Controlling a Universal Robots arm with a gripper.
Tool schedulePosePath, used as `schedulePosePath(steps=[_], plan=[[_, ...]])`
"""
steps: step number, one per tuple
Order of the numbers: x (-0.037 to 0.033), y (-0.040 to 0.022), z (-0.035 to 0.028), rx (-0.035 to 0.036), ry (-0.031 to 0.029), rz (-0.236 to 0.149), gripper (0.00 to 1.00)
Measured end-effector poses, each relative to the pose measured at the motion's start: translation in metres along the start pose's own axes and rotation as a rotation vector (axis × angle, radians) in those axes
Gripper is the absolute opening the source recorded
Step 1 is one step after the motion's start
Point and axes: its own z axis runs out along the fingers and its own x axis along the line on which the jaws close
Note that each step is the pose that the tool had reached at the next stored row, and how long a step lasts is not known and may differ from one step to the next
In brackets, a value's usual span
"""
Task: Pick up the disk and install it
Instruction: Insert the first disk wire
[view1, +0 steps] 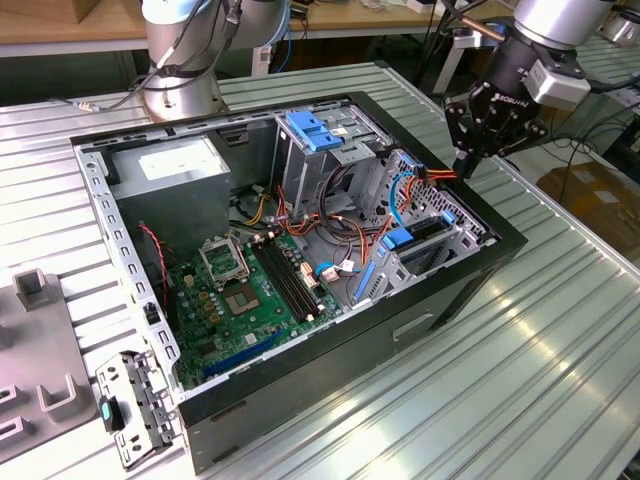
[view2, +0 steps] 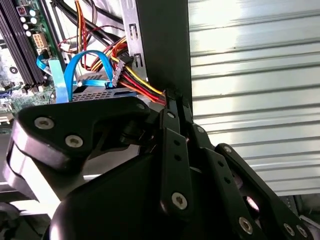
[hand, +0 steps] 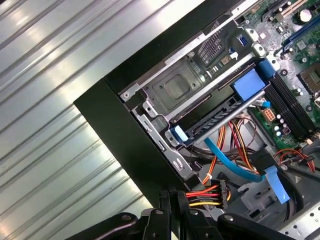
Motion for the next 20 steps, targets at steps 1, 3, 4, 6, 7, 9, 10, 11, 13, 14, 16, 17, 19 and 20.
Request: schedulePosePath(steps=[1,3,4,6,7,9,10,11,13,14,16,17,19,20], plan=[[-0.0013,0.0009,-0.0001,0.0,0.0,0.008,0.17],[-0.0044,0.0034,0.0,0.0001,-0.0001,0.01,0.17],[-0.0074,0.0057,0.0,0.0,-0.0001,0.011,0.17],[-0.0113,0.0088,0.0001,0.0001,-0.0001,0.011,0.17],[-0.0135,0.0105,0.0,0.0,0.0,0.012,0.17],[-0.0144,0.0113,0.0001,0.0001,-0.0001,0.018,0.17],[-0.0144,0.0113,0.0,0.0001,-0.0001,0.031,0.17],[-0.0145,0.0113,0.0,0.0001,-0.0001,0.056,0.17],[-0.0145,0.0113,0.0001,0.0,-0.0002,0.09,0.17],[-0.0145,0.0113,0.0,0.0,-0.0002,0.106,0.17],[-0.0145,0.0113,0.0,-0.0001,-0.0002,0.131,0.17],[-0.0146,0.0114,0.0001,0.0,-0.0003,0.156,0.17],[-0.0158,0.0122,0.0002,0.0001,-0.0004,0.163,0.17],[-0.0166,0.0129,0.0001,-0.0001,-0.0002,0.165,0.17]])
